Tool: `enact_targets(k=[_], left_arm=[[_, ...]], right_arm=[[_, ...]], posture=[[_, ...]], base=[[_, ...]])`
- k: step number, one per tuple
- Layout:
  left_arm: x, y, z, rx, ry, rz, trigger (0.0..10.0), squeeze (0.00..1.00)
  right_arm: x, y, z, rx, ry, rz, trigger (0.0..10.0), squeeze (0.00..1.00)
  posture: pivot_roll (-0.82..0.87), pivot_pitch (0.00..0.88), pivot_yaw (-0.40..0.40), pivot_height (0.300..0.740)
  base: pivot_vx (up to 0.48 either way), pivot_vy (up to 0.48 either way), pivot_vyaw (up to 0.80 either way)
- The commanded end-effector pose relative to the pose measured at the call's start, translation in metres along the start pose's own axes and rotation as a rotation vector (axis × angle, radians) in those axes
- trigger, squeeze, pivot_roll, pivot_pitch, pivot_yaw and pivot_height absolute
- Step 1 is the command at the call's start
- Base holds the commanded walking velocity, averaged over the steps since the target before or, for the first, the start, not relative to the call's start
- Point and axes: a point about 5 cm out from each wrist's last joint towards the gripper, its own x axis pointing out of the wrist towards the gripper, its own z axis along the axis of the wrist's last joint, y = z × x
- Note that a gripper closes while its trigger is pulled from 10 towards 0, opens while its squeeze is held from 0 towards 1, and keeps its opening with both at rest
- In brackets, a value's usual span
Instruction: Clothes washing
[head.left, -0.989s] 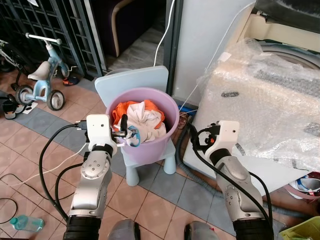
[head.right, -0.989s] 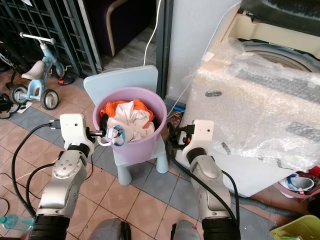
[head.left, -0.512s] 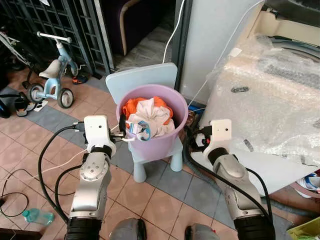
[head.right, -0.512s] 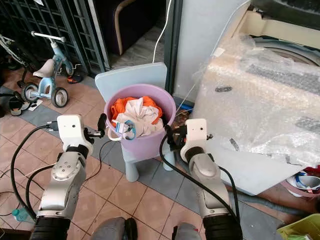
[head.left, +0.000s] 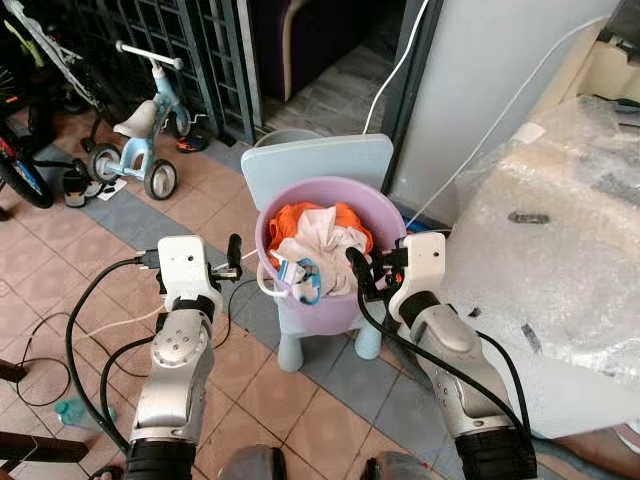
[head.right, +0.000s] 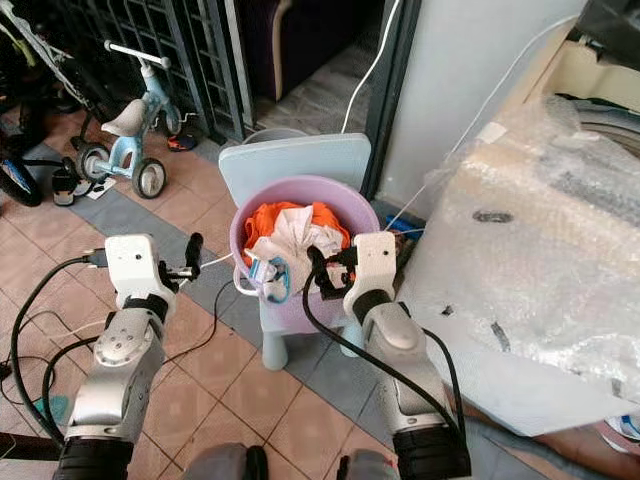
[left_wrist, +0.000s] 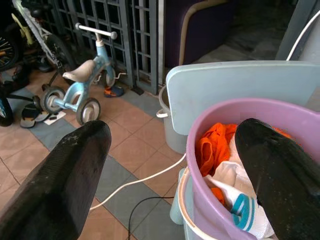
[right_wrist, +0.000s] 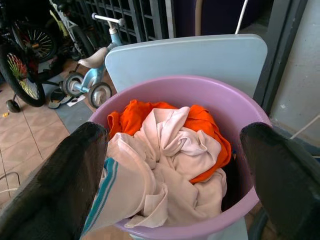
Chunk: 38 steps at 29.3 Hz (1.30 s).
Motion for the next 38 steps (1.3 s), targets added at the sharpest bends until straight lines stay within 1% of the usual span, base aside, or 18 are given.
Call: enact_targets(k=[1, 6, 8, 10, 11, 19, 20, 22, 23, 25, 27, 28, 30, 33, 34, 36, 37, 38], left_arm=[[-0.001, -0.005, -0.001, -0.007, 0.011, -0.016, 10.0, 0.0], [0.0, -0.005, -0.001, -0.007, 0.013, -0.021, 10.0, 0.0], [0.0, -0.006, -0.003, -0.007, 0.026, -0.02, 10.0, 0.0], [0.0, -0.006, -0.003, -0.007, 0.032, -0.017, 10.0, 0.0], [0.001, -0.005, -0.006, -0.016, 0.06, 0.0, 10.0, 0.0], [0.001, -0.006, -0.005, -0.005, 0.065, -0.006, 10.0, 0.0], [0.004, -0.01, -0.002, 0.031, 0.054, -0.026, 10.0, 0.0], [0.007, -0.013, 0.001, 0.037, 0.056, -0.036, 10.0, 0.0], [0.009, -0.013, 0.004, 0.052, 0.065, -0.036, 10.0, 0.0], [0.01, -0.012, 0.005, 0.062, 0.068, -0.032, 10.0, 0.0], [0.009, -0.009, 0.007, 0.065, 0.072, -0.017, 10.0, 0.0], [0.009, -0.007, 0.006, 0.074, 0.078, -0.015, 10.0, 0.0], [0.005, -0.004, 0.007, 0.08, 0.086, -0.012, 10.0, 0.0], [0.001, -0.001, 0.0, 0.069, 0.119, -0.005, 10.0, 0.0], [0.0, -0.002, -0.005, 0.06, 0.146, 0.003, 10.0, 0.0], [-0.001, -0.003, -0.006, 0.057, 0.155, 0.004, 10.0, 0.0], [-0.001, -0.006, -0.005, 0.065, 0.15, -0.002, 10.0, 0.0], [-0.002, -0.008, -0.004, 0.068, 0.146, -0.01, 10.0, 0.0]], right_arm=[[-0.004, -0.006, -0.006, 0.007, 0.03, -0.017, 10.0, 0.0], [-0.005, -0.004, -0.011, 0.0, 0.057, -0.004, 10.0, 0.0], [-0.006, -0.003, -0.019, -0.005, 0.092, 0.002, 10.0, 0.0], [-0.007, -0.003, -0.022, -0.007, 0.103, 0.003, 10.0, 0.0], [-0.008, -0.001, -0.026, 0.004, 0.122, 0.01, 10.0, 0.0], [-0.009, 0.001, -0.031, 0.005, 0.146, 0.021, 10.0, 0.0], [-0.006, 0.0, -0.033, -0.001, 0.161, 0.027, 10.0, 0.0], [-0.002, 0.003, -0.033, -0.015, 0.177, 0.052, 10.0, 0.0], [0.001, 0.007, -0.031, -0.025, 0.177, 0.079, 10.0, 0.0], [0.003, 0.01, -0.029, -0.026, 0.17, 0.091, 10.0, 0.0], [0.006, 0.013, -0.026, -0.035, 0.165, 0.106, 10.0, 0.0], [0.007, 0.014, -0.026, -0.037, 0.167, 0.108, 10.0, 0.0], [0.011, 0.019, -0.024, -0.03, 0.167, 0.114, 10.0, 0.0], [0.011, 0.024, -0.027, -0.02, 0.176, 0.126, 10.0, 0.0], [0.011, 0.026, -0.03, -0.034, 0.193, 0.126, 10.0, 0.0], [0.01, 0.027, -0.032, -0.044, 0.2, 0.127, 10.0, 0.0], [0.01, 0.021, -0.033, -0.104, 0.216, 0.082, 10.0, 0.0], [0.011, 0.011, -0.035, -0.201, 0.236, 0.01, 10.0, 0.0]], posture=[[-0.02, 0.098, 0.032, 0.74], [-0.03, 0.1, 0.034, 0.74], [-0.02, 0.102, 0.037, 0.74], [-0.02, 0.102, 0.037, 0.74], [-0.02, 0.105, 0.038, 0.74], [-0.02, 0.108, 0.037, 0.74], [0.01, 0.114, 0.039, 0.74], [0.02, 0.123, 0.049, 0.74], [0.03, 0.134, 0.048, 0.74], [0.04, 0.142, 0.048, 0.74], [0.03, 0.149, 0.04, 0.74], [0.03, 0.149, 0.023, 0.74], [0.03, 0.169, 0.022, 0.74], [0.03, 0.164, 0.015, 0.74], [0.03, 0.167, 0.014, 0.74], [0.03, 0.167, 0.014, 0.74], [0.03, 0.168, 0.01, 0.74], [0.03, 0.168, 0.009, 0.74]], base=[[0.326, 0.0, 0.0], [0.349, 0.0, 0.0], [0.401, 0.257, 0.0], [0.394, 0.274, 0.0], [0.247, 0.412, 0.0], [0.0, 0.448, 0.0], [0.0, 0.0, 0.0], [0.0, 0.0, 0.0], [0.0, 0.0, 0.0], [0.0, 0.0, 0.25], [0.0, 0.0, 0.8], [0.0, 0.0, 0.8], [0.0, 0.0, 0.8], [0.0, 0.0, 0.45], [0.0, 0.0, 0.0], [0.0, 0.0, 0.0], [0.0, 0.0, 0.0], [0.0, 0.0, 0.0]])
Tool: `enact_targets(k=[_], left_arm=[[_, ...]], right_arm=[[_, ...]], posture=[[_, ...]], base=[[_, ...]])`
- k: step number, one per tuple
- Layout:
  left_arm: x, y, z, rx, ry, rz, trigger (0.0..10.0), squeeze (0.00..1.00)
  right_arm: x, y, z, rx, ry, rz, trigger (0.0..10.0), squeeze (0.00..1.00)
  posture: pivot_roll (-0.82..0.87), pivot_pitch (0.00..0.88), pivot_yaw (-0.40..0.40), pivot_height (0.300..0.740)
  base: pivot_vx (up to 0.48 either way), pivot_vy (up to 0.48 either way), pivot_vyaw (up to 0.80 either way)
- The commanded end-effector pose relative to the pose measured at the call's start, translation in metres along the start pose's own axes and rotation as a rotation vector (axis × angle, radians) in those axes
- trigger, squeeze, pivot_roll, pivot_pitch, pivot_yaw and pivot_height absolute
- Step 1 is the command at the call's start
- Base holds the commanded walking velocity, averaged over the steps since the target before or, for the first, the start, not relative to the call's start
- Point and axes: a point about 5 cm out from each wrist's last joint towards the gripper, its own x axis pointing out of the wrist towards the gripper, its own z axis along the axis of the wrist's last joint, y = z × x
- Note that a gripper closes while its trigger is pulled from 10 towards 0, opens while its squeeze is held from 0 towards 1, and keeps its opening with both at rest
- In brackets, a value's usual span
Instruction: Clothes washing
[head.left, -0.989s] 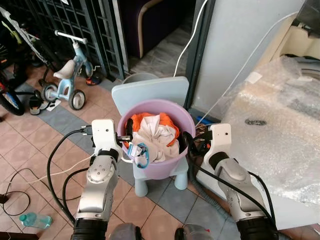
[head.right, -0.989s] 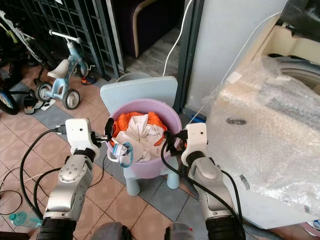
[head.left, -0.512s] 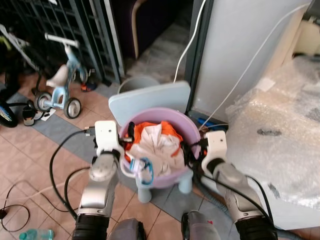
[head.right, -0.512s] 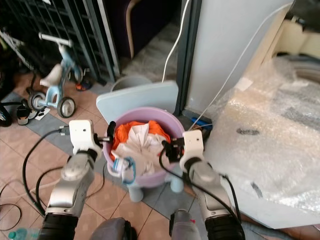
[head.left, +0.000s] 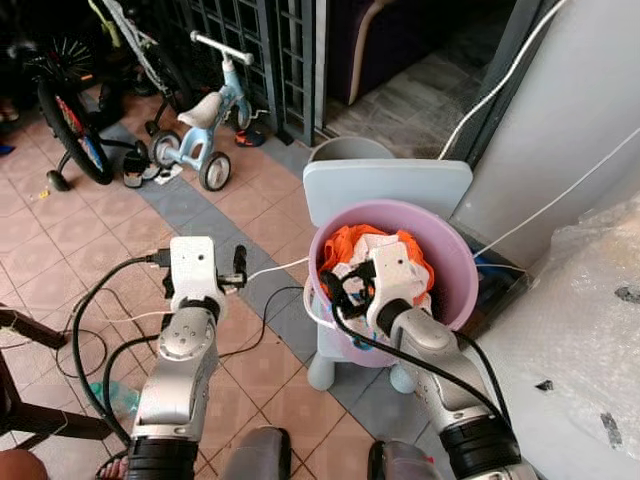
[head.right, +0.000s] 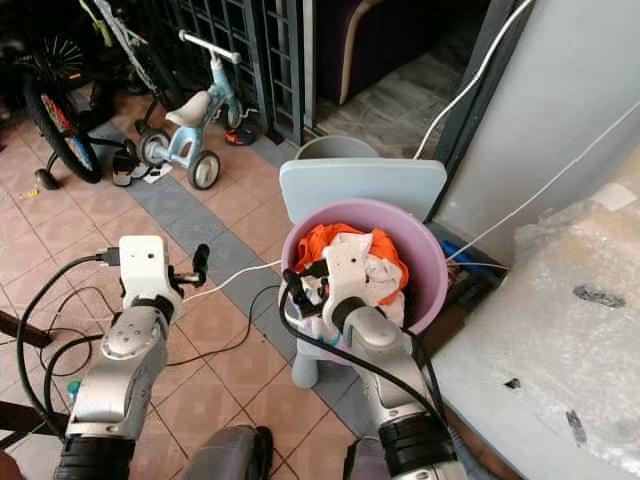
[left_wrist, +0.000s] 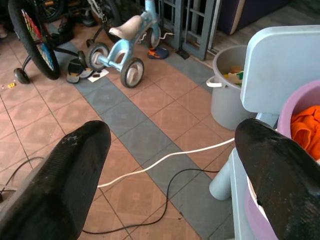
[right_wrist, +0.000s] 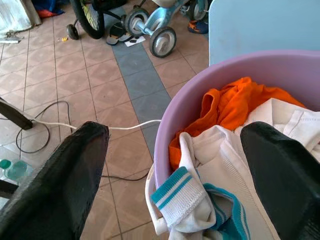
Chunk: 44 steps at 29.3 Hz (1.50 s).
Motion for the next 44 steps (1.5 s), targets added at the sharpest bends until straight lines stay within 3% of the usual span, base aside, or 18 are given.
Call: enact_targets(k=[1, 6, 7, 8, 9, 11, 13, 16, 22, 31, 32, 33, 36, 39, 44], left_arm=[[-0.002, -0.004, 0.002, 0.007, 0.001, -0.011, 10.0, 0.0], [-0.006, -0.004, -0.001, 0.003, 0.026, -0.017, 10.0, 0.0], [-0.008, -0.001, -0.005, 0.035, 0.046, -0.008, 10.0, 0.0], [-0.01, 0.005, -0.005, 0.119, 0.037, 0.019, 10.0, 0.0], [-0.01, 0.007, -0.005, 0.14, 0.031, 0.024, 10.0, 0.0], [-0.011, 0.01, -0.005, 0.11, 0.05, 0.016, 10.0, 0.0], [-0.012, 0.012, -0.005, 0.112, 0.058, 0.017, 10.0, 0.0], [-0.015, 0.02, -0.003, 0.216, 0.06, 0.083, 10.0, 0.0], [-0.036, 0.011, -0.008, 0.162, 0.081, 0.047, 10.0, 0.0], [-0.043, 0.01, -0.006, 0.142, 0.104, 0.042, 10.0, 0.0], [-0.044, 0.01, -0.005, 0.14, 0.104, 0.043, 10.0, 0.0], [-0.044, 0.01, -0.005, 0.139, 0.104, 0.041, 10.0, 0.0], [-0.046, 0.009, -0.006, 0.141, 0.114, 0.041, 10.0, 0.0], [-0.047, 0.011, -0.007, 0.153, 0.121, 0.059, 10.0, 0.0], [-0.049, 0.012, -0.008, 0.138, 0.141, 0.084, 10.0, 0.0]], right_arm=[[-0.001, -0.015, -0.008, -0.106, 0.062, -0.108, 10.0, 0.0], [-0.003, -0.03, -0.013, -0.102, 0.118, -0.179, 10.0, 0.0], [-0.003, -0.038, -0.016, -0.136, 0.165, -0.226, 10.0, 0.0], [-0.002, -0.044, -0.012, -0.086, 0.179, -0.269, 10.0, 0.0], [-0.002, -0.045, -0.009, -0.059, 0.172, -0.275, 10.0, 0.0], [0.002, -0.046, 0.006, -0.075, 0.135, -0.278, 10.0, 0.0], [0.004, -0.045, 0.01, -0.081, 0.125, -0.273, 10.0, 0.0], [0.007, -0.043, 0.009, -0.078, 0.148, -0.249, 10.0, 0.0], [0.003, -0.035, -0.006, -0.033, 0.22, -0.203, 10.0, 0.0], [0.005, -0.02, -0.031, -0.096, 0.324, -0.079, 10.0, 0.0], [0.007, -0.018, -0.033, -0.091, 0.331, -0.064, 6.8, 0.0], [0.008, -0.016, -0.034, -0.079, 0.337, -0.049, 0.0, 0.0], [0.012, -0.009, -0.036, -0.056, 0.348, -0.049, 0.0, 0.0], [0.014, -0.012, -0.031, -0.05, 0.319, -0.095, 0.0, 0.0], [0.013, -0.008, -0.039, 0.032, 0.368, -0.088, 0.0, 0.0]], posture=[[0.03, 0.17, 0.006, 0.74], [0.03, 0.185, 0.009, 0.74], [0.04, 0.19, 0.009, 0.74], [0.05, 0.193, 0.005, 0.74], [0.06, 0.194, 0.007, 0.74], [0.06, 0.201, 0.009, 0.74], [0.07, 0.209, 0.011, 0.74], [0.08, 0.239, 0.014, 0.74], [0.1, 0.284, 0.002, 0.74], [0.12, 0.306, -0.015, 0.74], [0.12, 0.307, -0.016, 0.74], [0.12, 0.307, -0.017, 0.74], [0.12, 0.307, -0.023, 0.74], [0.13, 0.308, -0.028, 0.74], [0.14, 0.305, -0.047, 0.74]], base=[[0.0, 0.0, 0.0], [0.0, 0.0, 0.0], [0.0, 0.0, 0.0], [0.0, 0.0, 0.0], [0.0, 0.0, 0.0], [0.0, 0.0, 0.0], [0.0, 0.0, 0.0], [0.0, 0.0, 0.0], [0.0, 0.0, 0.0], [0.0, 0.0, 0.0], [0.0, 0.0, 0.0], [0.0, 0.0, 0.0], [0.0, 0.0, 0.0], [0.0, 0.0, 0.0], [0.0, 0.0, 0.0]])
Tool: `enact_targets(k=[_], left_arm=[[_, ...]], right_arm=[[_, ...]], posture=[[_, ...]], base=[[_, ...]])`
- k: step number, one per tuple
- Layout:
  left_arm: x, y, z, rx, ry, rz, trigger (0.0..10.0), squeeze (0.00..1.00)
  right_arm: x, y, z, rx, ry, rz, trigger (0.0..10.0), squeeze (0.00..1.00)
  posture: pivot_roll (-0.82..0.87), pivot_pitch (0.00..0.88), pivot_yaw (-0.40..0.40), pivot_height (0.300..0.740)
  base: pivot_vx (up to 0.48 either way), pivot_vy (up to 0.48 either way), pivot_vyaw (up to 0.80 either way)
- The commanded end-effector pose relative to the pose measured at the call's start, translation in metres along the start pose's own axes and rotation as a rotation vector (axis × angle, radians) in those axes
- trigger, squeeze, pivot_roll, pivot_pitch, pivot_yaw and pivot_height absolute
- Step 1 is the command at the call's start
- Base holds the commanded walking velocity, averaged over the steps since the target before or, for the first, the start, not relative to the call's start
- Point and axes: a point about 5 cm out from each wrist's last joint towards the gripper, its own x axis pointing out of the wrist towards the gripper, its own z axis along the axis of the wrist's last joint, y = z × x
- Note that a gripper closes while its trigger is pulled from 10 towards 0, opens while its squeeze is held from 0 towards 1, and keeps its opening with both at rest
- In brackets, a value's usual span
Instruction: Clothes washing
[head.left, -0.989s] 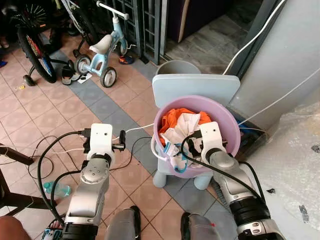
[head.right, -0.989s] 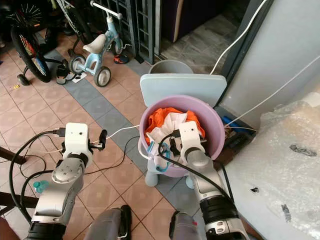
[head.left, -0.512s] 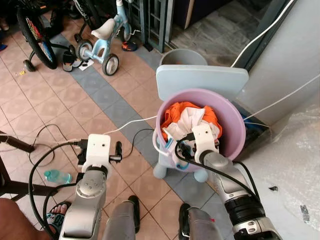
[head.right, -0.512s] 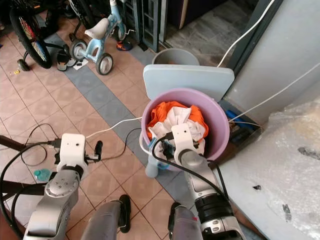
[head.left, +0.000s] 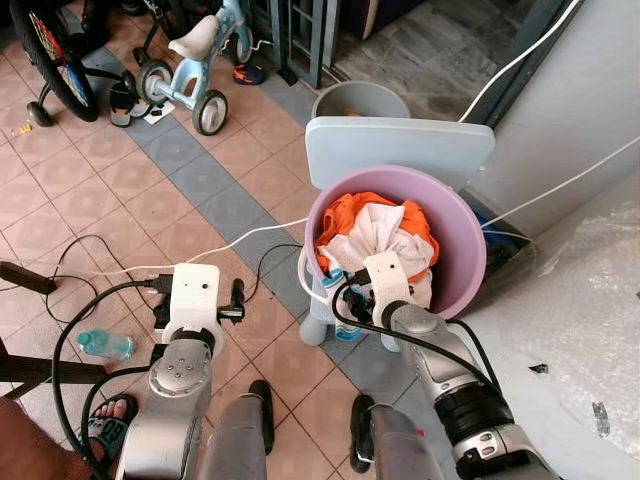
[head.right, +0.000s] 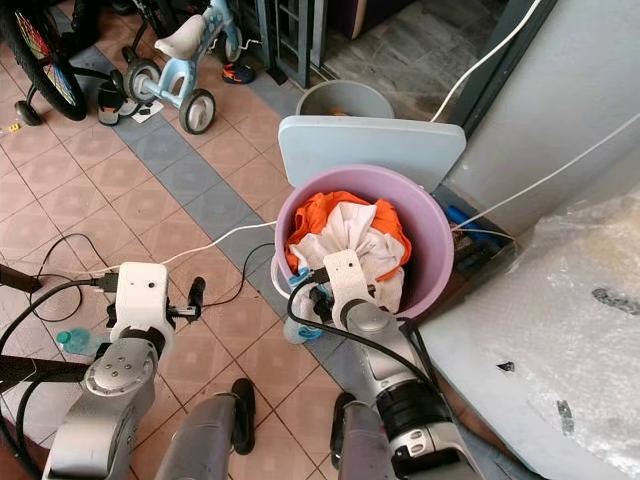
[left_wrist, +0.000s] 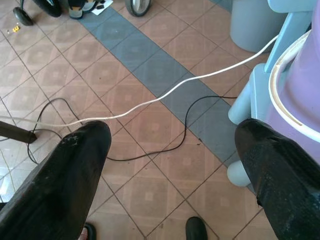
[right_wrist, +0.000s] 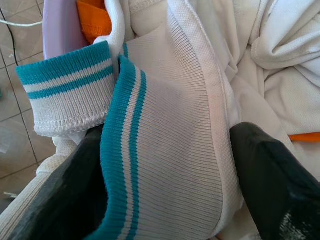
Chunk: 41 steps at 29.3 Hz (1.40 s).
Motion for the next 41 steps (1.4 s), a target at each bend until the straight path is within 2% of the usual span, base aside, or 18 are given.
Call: enact_targets(k=[1, 3, 5, 6, 7, 10, 15, 20, 23, 28, 34, 39, 41], left_arm=[[-0.003, 0.002, -0.002, 0.004, 0.01, 0.017, 10.0, 0.0], [-0.003, 0.002, 0.0, 0.008, 0.007, 0.023, 10.0, 0.0], [-0.003, 0.001, 0.005, 0.056, -0.025, 0.023, 10.0, 0.0], [-0.003, -0.001, 0.01, 0.1, -0.061, 0.012, 10.0, 0.0], [-0.003, -0.002, 0.011, 0.108, -0.068, 0.009, 10.0, 0.0], [-0.003, -0.005, 0.009, 0.082, -0.047, -0.001, 10.0, 0.0], [-0.001, -0.006, 0.01, 0.084, -0.048, -0.002, 10.0, 0.0], [-0.001, -0.005, 0.01, 0.081, -0.043, 0.009, 10.0, 0.0], [-0.001, -0.004, 0.008, 0.076, -0.038, 0.015, 10.0, 0.0], [0.002, -0.004, 0.008, 0.071, -0.034, 0.015, 10.0, 0.0], [0.016, -0.009, 0.013, 0.087, -0.053, -0.026, 10.0, 0.0], [0.023, -0.008, 0.019, 0.094, -0.08, -0.021, 10.0, 0.0], [0.028, -0.006, 0.019, 0.076, -0.078, -0.01, 10.0, 0.0]], right_arm=[[0.001, 0.003, -0.023, 0.037, 0.101, 0.011, 0.0, 0.0], [0.002, 0.007, -0.024, 0.037, 0.11, 0.035, 0.0, 0.0], [0.003, 0.005, -0.02, 0.043, 0.104, 0.031, 0.0, 0.0], [0.005, -0.002, -0.015, 0.058, 0.093, 0.006, 0.0, 0.0], [0.006, -0.004, -0.013, 0.061, 0.09, 0.0, 0.0, 0.0], [0.009, -0.018, -0.004, 0.082, 0.076, -0.045, 0.0, 0.0], [0.01, -0.026, -0.004, 0.1, 0.089, -0.054, 0.0, 0.0], [0.013, -0.025, -0.005, 0.131, 0.097, -0.043, 0.0, 0.0], [0.015, -0.019, 0.004, 0.179, 0.052, -0.033, 0.0, 0.0], [0.016, -0.031, 0.013, 0.167, 0.005, -0.121, 0.0, 0.0], [0.011, -0.05, 0.023, 0.213, -0.049, -0.182, 0.0, 0.0], [0.01, -0.057, 0.02, 0.266, -0.06, -0.216, 0.0, 0.0], [0.009, -0.061, 0.026, 0.293, -0.103, -0.243, 0.0, 0.0]], posture=[[0.14, 0.305, -0.047, 0.74], [0.14, 0.304, -0.052, 0.74], [0.13, 0.304, -0.053, 0.74], [0.13, 0.304, -0.052, 0.74], [0.13, 0.304, -0.052, 0.74], [0.12, 0.302, -0.051, 0.74], [0.13, 0.301, -0.057, 0.74], [0.14, 0.301, -0.069, 0.74], [0.13, 0.295, -0.071, 0.74], [0.12, 0.285, -0.064, 0.74], [0.08, 0.245, -0.037, 0.74], [0.08, 0.216, -0.029, 0.74], [0.07, 0.194, -0.026, 0.74]], base=[[0.0, 0.0, 0.0], [0.0, 0.0, 0.0], [0.0, 0.0, 0.0], [0.0, 0.0, 0.0], [0.0, 0.0, 0.0], [0.0, 0.0, 0.0], [0.0, 0.0, 0.0], [0.0, 0.0, 0.0], [0.0, 0.0, 0.0], [0.0, 0.0, 0.0], [0.0, 0.0, 0.0], [0.0, 0.0, 0.0], [0.0, 0.0, 0.0]])
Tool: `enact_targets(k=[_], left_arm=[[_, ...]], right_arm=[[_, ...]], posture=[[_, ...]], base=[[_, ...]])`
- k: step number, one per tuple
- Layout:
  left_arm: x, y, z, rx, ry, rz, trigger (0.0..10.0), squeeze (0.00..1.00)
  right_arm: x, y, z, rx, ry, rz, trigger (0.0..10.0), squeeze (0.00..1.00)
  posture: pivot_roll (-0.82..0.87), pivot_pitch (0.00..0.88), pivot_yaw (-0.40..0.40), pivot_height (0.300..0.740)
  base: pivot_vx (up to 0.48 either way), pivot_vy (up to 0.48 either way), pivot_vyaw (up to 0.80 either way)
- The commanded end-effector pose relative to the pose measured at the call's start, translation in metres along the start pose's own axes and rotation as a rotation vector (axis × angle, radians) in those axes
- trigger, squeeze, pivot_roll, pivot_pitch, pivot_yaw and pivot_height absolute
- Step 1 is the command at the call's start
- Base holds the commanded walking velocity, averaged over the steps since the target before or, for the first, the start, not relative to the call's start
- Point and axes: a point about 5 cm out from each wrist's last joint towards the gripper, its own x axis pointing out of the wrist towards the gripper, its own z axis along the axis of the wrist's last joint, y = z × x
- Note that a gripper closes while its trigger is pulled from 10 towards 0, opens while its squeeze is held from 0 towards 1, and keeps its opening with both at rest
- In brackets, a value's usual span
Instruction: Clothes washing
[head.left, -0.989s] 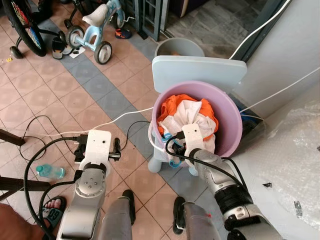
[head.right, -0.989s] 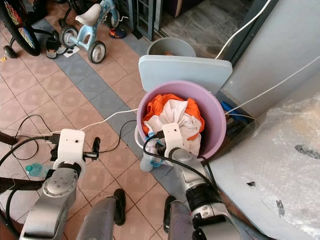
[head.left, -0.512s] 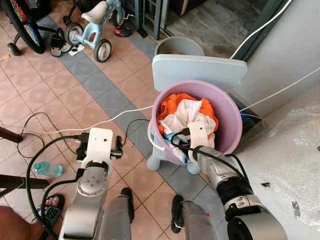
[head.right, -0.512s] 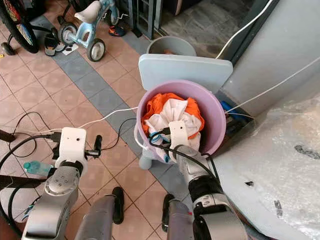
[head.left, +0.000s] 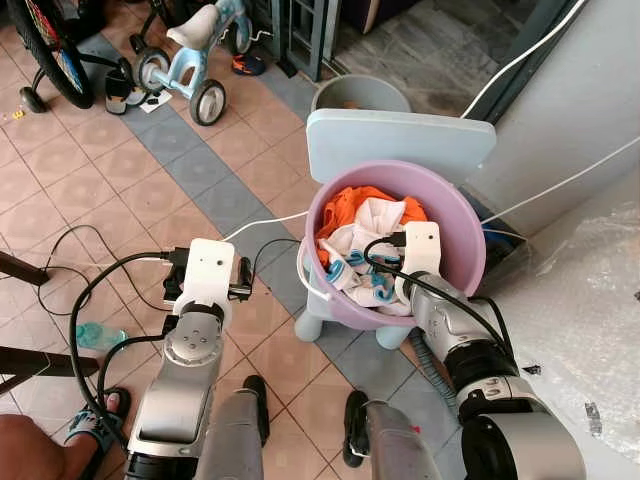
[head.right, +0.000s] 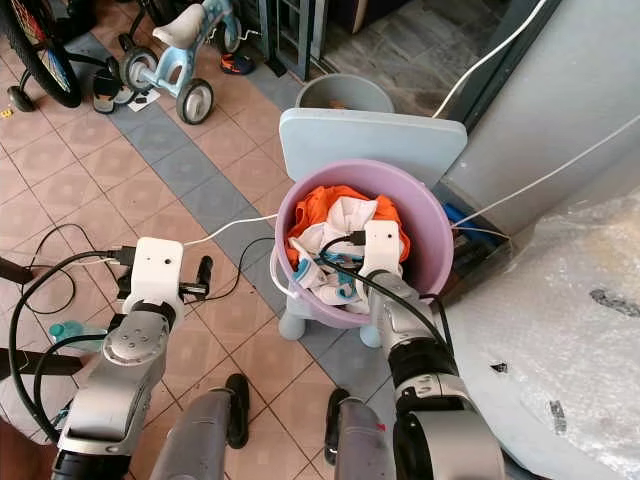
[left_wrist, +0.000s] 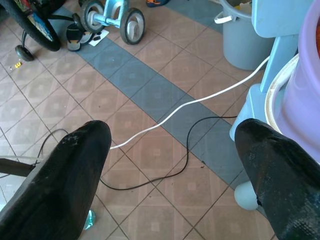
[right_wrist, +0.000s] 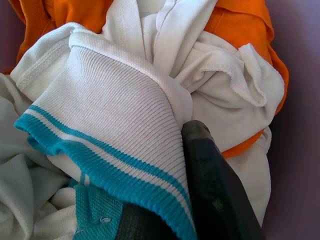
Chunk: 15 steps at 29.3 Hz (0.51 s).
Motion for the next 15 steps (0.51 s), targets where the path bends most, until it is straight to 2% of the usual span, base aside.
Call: enact_targets(k=[1, 7, 9, 11, 15], left_arm=[[0.001, 0.0, -0.009, -0.018, 0.033, 0.001, 10.0, 0.0], [0.01, -0.001, -0.007, -0.021, 0.016, 0.0, 10.0, 0.0], [0.015, -0.003, -0.005, -0.03, -0.006, 0.0, 10.0, 0.0], [0.016, -0.003, -0.003, -0.045, -0.025, 0.005, 10.0, 0.0], [0.017, -0.004, 0.0, -0.079, -0.077, 0.005, 10.0, 0.0]], right_arm=[[0.0, -0.007, 0.003, 0.031, -0.026, -0.033, 0.0, 0.0], [0.001, -0.012, 0.026, 0.08, -0.129, -0.053, 0.0, 0.0], [-0.001, -0.016, 0.044, 0.135, -0.219, -0.058, 0.0, 0.0], [-0.003, -0.018, 0.054, 0.16, -0.267, -0.059, 0.0, 0.0], [-0.02, -0.025, 0.083, 0.24, -0.447, -0.045, 0.0, 0.0]], posture=[[0.07, 0.187, -0.025, 0.74], [0.07, 0.15, -0.018, 0.74], [0.06, 0.116, -0.013, 0.74], [0.06, 0.106, -0.013, 0.74], [0.05, 0.068, -0.007, 0.74]], base=[[0.0, 0.0, 0.0], [0.0, 0.0, 0.0], [0.0, 0.0, 0.0], [0.0, 0.0, 0.0], [0.0, 0.0, 0.0]])
